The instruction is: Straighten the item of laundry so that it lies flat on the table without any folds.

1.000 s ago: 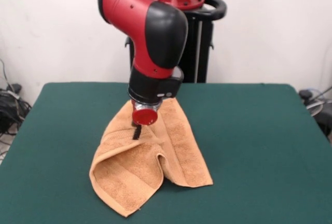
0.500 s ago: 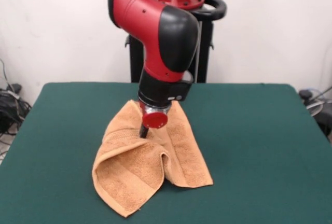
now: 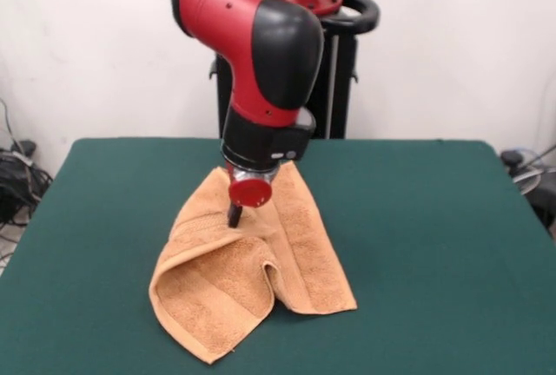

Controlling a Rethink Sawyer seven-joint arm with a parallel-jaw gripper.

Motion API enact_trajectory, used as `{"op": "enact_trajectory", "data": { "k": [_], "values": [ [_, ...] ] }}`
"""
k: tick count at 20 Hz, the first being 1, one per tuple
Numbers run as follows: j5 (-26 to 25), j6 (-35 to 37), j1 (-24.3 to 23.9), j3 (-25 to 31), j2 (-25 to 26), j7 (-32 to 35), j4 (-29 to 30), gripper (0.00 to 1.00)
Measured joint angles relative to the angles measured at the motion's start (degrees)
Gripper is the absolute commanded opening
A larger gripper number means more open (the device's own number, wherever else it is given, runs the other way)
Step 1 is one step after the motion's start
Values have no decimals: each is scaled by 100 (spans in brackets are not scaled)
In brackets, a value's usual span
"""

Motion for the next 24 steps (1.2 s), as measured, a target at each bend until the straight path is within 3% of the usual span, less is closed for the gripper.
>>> {"op": "enact_trajectory", "data": {
  "k": [2, 3, 24],
  "values": [
    [0, 0, -10, -1, -51, 0, 12, 0],
    [-1, 1, -4, 0, -85, 0, 13, 100],
    [53, 50, 50, -8, 139, 0, -323, 100]
  ]
}}
